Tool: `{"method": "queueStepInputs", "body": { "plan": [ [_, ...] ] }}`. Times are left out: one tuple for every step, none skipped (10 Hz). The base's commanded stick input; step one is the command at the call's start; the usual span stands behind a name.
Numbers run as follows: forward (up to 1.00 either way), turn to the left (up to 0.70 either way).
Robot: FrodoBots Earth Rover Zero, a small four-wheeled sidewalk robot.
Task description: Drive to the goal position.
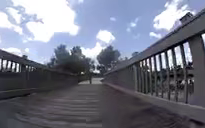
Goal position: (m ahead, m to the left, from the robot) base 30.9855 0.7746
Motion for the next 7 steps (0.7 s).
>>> {"method": "queueStepInputs", "body": {
  "plan": [
    [0.85,0.00],
    [0.85,0.00],
    [0.85,0.00],
    [0.85,0.00],
    [0.85,0.00],
    [0.85,0.00],
    [0.85,0.00]
  ]
}}
